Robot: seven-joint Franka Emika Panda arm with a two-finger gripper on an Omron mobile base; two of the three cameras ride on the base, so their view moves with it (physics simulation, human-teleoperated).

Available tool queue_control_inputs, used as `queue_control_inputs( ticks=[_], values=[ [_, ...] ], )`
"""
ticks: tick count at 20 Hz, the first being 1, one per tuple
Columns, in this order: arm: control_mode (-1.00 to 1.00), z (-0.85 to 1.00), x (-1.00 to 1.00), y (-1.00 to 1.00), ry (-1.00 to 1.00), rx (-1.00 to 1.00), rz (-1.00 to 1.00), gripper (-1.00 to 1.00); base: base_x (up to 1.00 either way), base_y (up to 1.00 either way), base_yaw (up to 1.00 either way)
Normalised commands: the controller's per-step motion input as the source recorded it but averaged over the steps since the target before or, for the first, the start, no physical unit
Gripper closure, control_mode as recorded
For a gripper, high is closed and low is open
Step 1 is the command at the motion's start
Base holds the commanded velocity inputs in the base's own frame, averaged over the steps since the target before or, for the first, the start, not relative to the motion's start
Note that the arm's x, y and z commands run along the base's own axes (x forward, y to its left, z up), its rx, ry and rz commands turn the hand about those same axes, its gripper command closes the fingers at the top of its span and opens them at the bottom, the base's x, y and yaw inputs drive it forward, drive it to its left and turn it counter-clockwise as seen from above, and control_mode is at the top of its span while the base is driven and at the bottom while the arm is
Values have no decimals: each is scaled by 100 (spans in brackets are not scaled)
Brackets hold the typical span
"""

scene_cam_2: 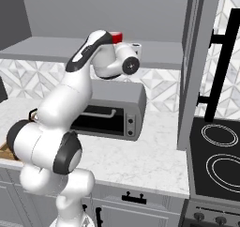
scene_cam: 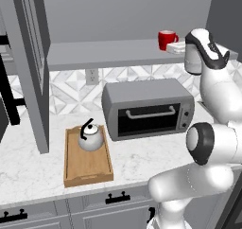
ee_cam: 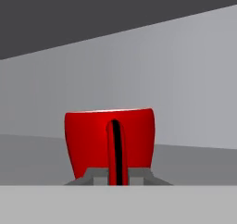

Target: Pick the kettle from the counter and place it on the tray. Then pick the mug from the cabinet and place it on the tray. Then close the cabinet doors.

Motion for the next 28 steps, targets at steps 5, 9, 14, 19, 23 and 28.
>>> queue_control_inputs(
  ticks=[5, 9, 14, 19, 23, 28],
  values=[
    [-100, 0, -74, 25, -5, 0, 3, 100, 0, 0, 0],
    [-100, 4, -81, 53, -2, 0, 12, 100, 0, 0, 0],
    [-100, 0, -82, 68, -2, 1, 23, 100, 0, 0, 0],
    [-100, 0, -89, 76, 0, 0, 27, 100, 0, 0, 0],
    [-100, -9, -97, 66, 0, 0, 27, 100, 0, 0, 0],
    [-100, -19, -100, 62, -1, 0, 21, 100, 0, 0, 0]
  ],
)
